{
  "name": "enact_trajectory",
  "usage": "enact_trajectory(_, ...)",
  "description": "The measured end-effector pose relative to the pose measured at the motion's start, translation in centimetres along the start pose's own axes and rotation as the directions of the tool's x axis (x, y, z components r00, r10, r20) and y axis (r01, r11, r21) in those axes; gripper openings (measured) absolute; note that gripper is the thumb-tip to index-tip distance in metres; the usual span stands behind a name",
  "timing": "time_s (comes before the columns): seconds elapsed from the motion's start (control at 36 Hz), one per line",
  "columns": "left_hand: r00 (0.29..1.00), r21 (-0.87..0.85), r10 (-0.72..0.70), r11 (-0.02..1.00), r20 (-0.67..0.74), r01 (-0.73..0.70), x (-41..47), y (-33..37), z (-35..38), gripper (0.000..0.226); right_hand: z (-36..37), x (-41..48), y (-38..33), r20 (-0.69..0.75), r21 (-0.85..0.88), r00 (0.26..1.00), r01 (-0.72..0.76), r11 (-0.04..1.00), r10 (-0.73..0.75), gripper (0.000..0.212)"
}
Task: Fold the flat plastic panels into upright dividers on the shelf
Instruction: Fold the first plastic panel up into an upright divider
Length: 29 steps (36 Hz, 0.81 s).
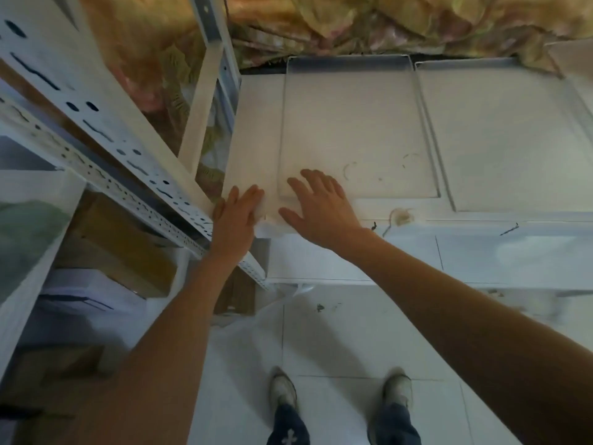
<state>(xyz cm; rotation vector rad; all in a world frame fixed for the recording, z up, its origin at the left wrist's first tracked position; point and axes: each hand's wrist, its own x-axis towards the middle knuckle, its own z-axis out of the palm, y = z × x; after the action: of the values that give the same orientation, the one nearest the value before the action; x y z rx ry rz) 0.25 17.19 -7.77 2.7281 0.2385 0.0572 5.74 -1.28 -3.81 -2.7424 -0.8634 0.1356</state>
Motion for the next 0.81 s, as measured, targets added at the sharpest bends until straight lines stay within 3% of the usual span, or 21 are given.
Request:
enact_trajectory(0.14,0.987,-0.188,0.016,0.982,0.160,0.015,0.2,-1.0,-0.5,0.042,0.5,2.6,2.0,0.005,-0.004,1.000,-0.025,1.000,0.026,0.055)
enact_trajectory(0.25,0.969,-0.162,0.015,0.986,0.245,0.026,0.5,-1.1,-0.8,0.050,0.1,2.7,7.0,-0.015,-0.029,0.997,-0.080,0.996,0.080,0.064)
enact_trajectory(0.31,0.963,-0.176,0.022,0.984,0.268,0.027,0.4,-1.1,-1.0,0.055,-0.6,2.4,9.8,0.029,-0.029,0.996,-0.082,0.996,0.083,0.065)
enact_trajectory(0.39,0.934,-0.301,0.098,0.953,0.343,0.011,0.5,-1.8,-1.7,0.033,-1.4,1.6,13.6,0.172,-0.077,0.984,-0.036,0.996,0.049,0.061)
enact_trajectory(0.44,0.910,-0.361,0.166,0.932,0.380,-0.020,0.5,-2.1,-2.4,0.049,-1.5,1.2,14.8,0.194,-0.089,0.981,-0.013,0.996,0.030,0.068)
enact_trajectory(0.53,0.901,-0.351,0.181,0.936,0.393,-0.035,0.7,-2.0,-2.9,0.056,-1.0,1.2,15.0,0.174,-0.123,0.984,-0.010,0.992,0.032,0.067)
enact_trajectory(0.67,0.885,-0.333,0.173,0.943,0.431,-0.023,0.6,-1.7,-3.4,0.049,-0.8,1.6,14.6,0.178,-0.161,0.983,-0.007,0.987,0.036,0.078)
enact_trajectory(0.81,0.880,-0.299,0.172,0.954,0.443,-0.036,0.6,-1.2,-3.4,0.056,-0.6,1.6,14.2,0.159,-0.174,0.986,-0.022,0.985,0.050,0.074)
